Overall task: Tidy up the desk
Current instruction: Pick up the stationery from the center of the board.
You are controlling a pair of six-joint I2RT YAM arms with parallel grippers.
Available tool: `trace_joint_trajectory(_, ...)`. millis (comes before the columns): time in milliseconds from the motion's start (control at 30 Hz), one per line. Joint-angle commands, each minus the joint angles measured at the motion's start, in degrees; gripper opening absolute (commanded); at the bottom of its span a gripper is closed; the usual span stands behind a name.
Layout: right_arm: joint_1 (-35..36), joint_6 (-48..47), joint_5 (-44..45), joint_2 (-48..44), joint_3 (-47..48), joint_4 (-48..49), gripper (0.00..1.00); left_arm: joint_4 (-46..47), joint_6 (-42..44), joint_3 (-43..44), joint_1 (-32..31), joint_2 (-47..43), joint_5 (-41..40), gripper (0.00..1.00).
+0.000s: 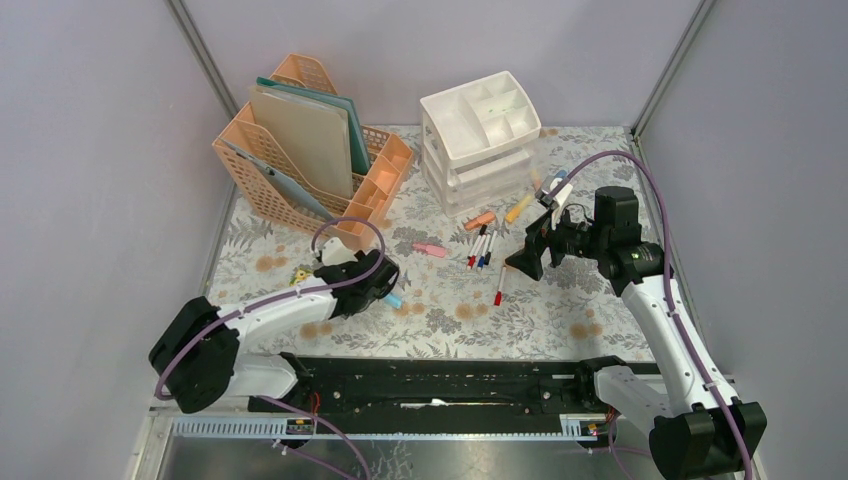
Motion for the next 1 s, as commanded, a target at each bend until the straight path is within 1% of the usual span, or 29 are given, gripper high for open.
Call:
trace_joint_trajectory(0,-0.23,-0.23,-0.28,-0.12,-0.09,1.99,1.00,1.34,2.11,2.10,1.19,2.56,2.48,0.62)
trace_joint_trajectory(300,-0.21,-0.25,-0.17,0.11,-0.17,2.00,0.99,0.67,3.39,4.14,1.37,8.24,5.17,0.53)
trace_joint_trajectory(433,-0.21,-0.26,-0.17,0.15,-0.18,2.03,0.99,-1.92,5.24,7.68,1.36,11.69,5.73,0.42)
trace_joint_trajectory(533,-0.22,-0.24,-0.17,0.14,-0.18,2.03,1.00,-4.14,6.36,9.38,1.37,13.91,6.73,0.38)
trace_joint_trajectory(767,-0.21,-0.26,-0.12,0.20,-0.18,2.00,1.00,-3.93,10.17,8.33,1.29,15.94,9.73,0.34)
trace_joint_trajectory(800,-0.21,-0.26,-0.16,0.35,-0.18,1.99,0.99,-4.02,10.80,8.08,1.29,15.83,9.58,0.31)
trace_joint_trajectory(900,-0.23,-0.25,-0.26,0.36,-0.18,1.99,0.99,-3.94,12.30,7.66,1.28,15.04,9.26,0.19)
trace_joint_trajectory(967,-0.21,-0.26,-0.26,0.43,-0.18,1.97,0.99,-3.63,13.17,7.64,1.27,14.26,9.23,0.15)
